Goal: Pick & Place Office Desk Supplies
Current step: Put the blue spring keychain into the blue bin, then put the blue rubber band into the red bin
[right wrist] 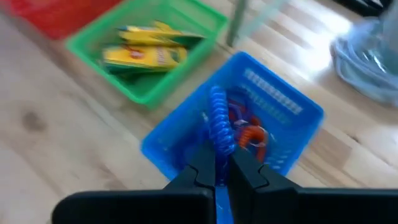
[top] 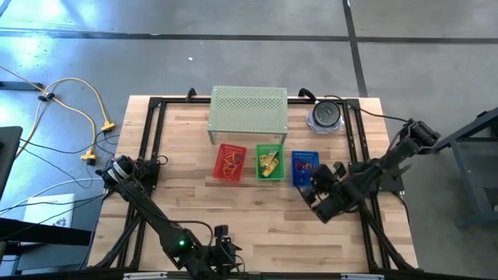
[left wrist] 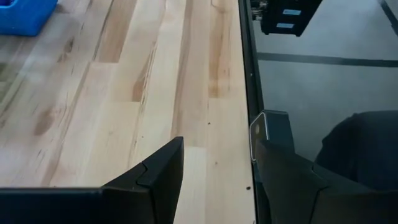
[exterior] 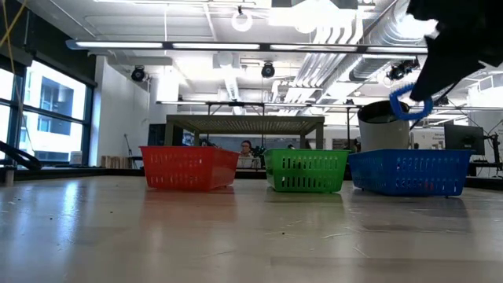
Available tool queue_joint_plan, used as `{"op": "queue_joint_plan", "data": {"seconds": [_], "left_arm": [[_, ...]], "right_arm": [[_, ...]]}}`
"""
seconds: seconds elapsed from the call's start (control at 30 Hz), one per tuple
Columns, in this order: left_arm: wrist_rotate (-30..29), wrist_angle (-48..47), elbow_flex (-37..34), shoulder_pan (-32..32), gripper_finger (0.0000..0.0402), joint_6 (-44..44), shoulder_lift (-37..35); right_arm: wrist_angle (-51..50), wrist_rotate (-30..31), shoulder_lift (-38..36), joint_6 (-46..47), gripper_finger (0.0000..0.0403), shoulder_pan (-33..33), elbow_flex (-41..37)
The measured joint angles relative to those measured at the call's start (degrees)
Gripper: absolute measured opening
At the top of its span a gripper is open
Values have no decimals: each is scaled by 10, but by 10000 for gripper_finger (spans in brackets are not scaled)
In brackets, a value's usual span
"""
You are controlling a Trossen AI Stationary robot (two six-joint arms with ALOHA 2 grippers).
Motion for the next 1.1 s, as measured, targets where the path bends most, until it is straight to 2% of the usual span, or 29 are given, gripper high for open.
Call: {"op": "queue_joint_plan", "data": {"seconds": [0.23, 0.37, 0.6, 0.8, 1.0, 1.1], "left_arm": [[0, -7, 0, 5, 191, -23, 0], [0, -11, 0, 6, 191, -33, 0], [39, -11, 0, 5, 190, -37, 0], [60, -13, 0, 5, 190, -38, 0], [60, -19, 0, 5, 190, -38, 0], [60, -27, 0, 5, 190, -39, 0]], "right_arm": [[-13, -88, 2, -14, 4, -83, 0], [-21, -116, 6, -38, 4, -126, 0], [-18, -202, 11, -53, 14, -179, 0], [-8, -209, 16, -101, 60, -214, 0], [41, -205, 16, -157, 134, -228, 0], [64, -180, 16, -185, 170, -227, 0]]}}
